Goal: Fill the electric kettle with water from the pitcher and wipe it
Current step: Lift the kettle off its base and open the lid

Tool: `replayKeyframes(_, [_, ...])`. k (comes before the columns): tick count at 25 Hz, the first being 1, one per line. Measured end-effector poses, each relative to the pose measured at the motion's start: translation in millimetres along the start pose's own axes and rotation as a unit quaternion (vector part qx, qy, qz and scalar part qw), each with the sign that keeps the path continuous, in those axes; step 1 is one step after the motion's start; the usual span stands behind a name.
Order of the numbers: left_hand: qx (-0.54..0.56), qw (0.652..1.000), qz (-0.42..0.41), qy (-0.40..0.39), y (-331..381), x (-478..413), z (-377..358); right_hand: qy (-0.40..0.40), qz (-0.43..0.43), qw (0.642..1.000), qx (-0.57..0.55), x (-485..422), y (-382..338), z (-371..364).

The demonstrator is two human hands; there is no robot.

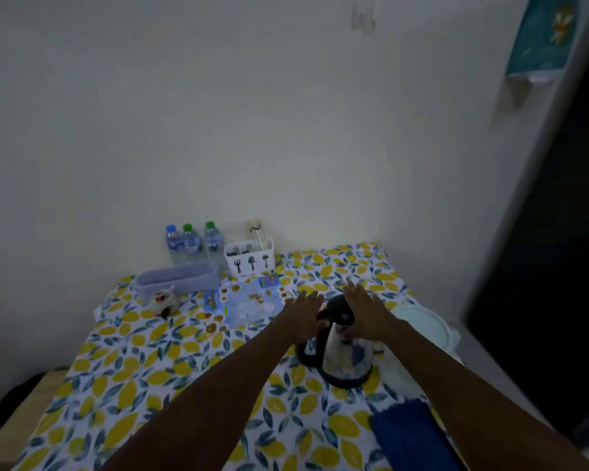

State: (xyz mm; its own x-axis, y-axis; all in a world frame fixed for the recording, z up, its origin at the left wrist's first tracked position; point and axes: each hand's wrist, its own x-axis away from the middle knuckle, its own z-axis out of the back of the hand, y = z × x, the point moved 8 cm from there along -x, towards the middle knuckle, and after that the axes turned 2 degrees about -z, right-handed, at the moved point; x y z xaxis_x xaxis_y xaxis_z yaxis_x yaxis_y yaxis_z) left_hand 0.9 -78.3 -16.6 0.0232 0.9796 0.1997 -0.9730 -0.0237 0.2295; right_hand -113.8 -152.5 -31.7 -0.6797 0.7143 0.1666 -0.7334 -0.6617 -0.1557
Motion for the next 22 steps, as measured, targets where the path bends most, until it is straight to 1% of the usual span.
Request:
replayKeyframes(1, [0.014, 1.000, 0.010, -0.006, 1.6, -5.3, -9.2, 0.000, 0.000, 1.000, 0.007, -2.0, -0.4, -7.0])
replayKeyframes(3, [0.078, 0.996, 0.036, 0.005, -2.7, -13.2, -27.1, 0.014, -0.015, 1.000, -0.021, -4.3, 3.9, -17.1])
replayKeyframes(4, [0.115, 0.992, 0.041, 0.024, -4.0, -14.8, -33.6, 0.038, -0.016, 0.998, -0.037, -2.3, 3.3, -20.2])
replayKeyframes(7, [0.214, 0.970, 0.082, 0.075, -18.4, -24.3, -53.1, 0.076, -0.018, 0.990, -0.118, -0.4, 8.7, -35.8])
replayKeyframes(9, [0.262, 0.955, 0.109, 0.089, -28.6, -28.9, -58.0, 0.089, -0.009, 0.983, -0.162, -1.6, 10.5, -38.4])
replayKeyframes(11, [0.287, 0.948, 0.107, 0.091, -28.2, -30.8, -60.0, 0.093, -0.012, 0.978, -0.184, -3.4, 12.0, -38.9])
replayKeyframes(14, [0.317, 0.934, 0.080, 0.141, -20.7, -23.3, -54.1, 0.097, -0.012, 0.971, -0.218, 2.1, 13.1, -30.7])
replayKeyframes(17, [0.333, 0.924, 0.062, 0.174, -25.6, -3.0, -46.5, 0.119, 0.025, 0.963, -0.241, 14.0, 3.0, -19.5])
replayKeyframes(20, [0.336, 0.922, 0.066, 0.179, -50.0, 35.7, -41.5, 0.132, 0.065, 0.959, -0.241, 31.0, -25.4, -23.9])
replayKeyframes(22, [0.346, 0.920, 0.076, 0.167, -67.9, 67.2, -41.4, 0.126, 0.071, 0.968, -0.207, 38.9, -44.7, -36.5])
